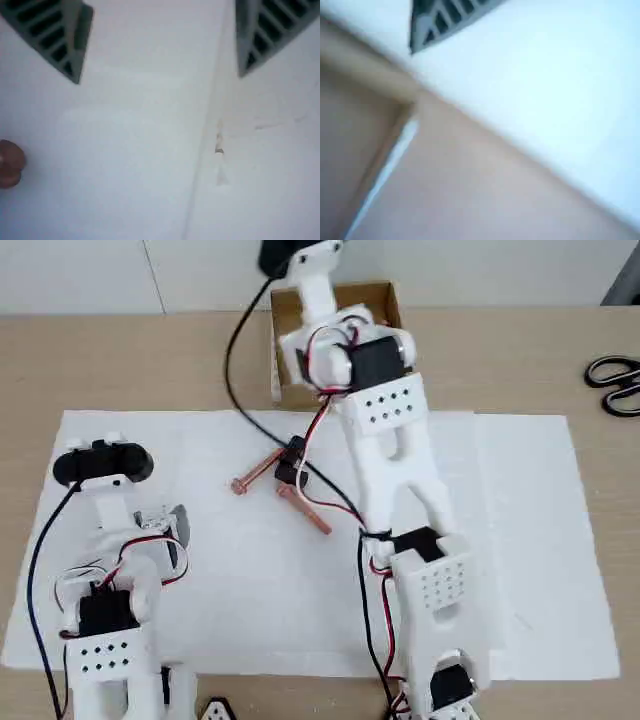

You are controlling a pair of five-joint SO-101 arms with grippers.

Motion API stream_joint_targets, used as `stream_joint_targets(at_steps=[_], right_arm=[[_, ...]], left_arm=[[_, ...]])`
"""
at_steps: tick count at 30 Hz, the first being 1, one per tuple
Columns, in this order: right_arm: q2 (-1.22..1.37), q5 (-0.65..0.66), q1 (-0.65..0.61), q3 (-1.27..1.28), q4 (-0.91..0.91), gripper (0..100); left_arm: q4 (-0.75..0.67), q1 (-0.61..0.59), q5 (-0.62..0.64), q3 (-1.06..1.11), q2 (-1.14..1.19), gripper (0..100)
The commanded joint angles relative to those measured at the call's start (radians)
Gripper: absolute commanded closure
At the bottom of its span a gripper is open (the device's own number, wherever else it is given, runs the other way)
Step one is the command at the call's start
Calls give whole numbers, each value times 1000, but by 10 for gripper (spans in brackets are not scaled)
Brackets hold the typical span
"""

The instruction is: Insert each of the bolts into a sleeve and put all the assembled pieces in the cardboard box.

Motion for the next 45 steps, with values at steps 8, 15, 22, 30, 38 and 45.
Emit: stream_joint_targets(at_steps=[8, 15, 22, 30, 38, 45], right_arm=[[79, -227, -65, -23, 73, 883], [170, -229, -81, -25, 73, 912], [237, -226, -70, -25, 79, 910], [326, -255, -35, -25, 82, 909], [334, -311, -35, -25, 81, 909], [334, -311, -38, -20, 85, 909]], left_arm=[[-23, 8, 26, -7, -3, 808], [-23, 6, 26, -7, -3, 808], [-23, 8, 26, -7, -3, 808], [-23, 8, 26, -5, -3, 808], [-23, 8, 26, -5, -3, 808], [-23, 8, 26, -5, -3, 808]])
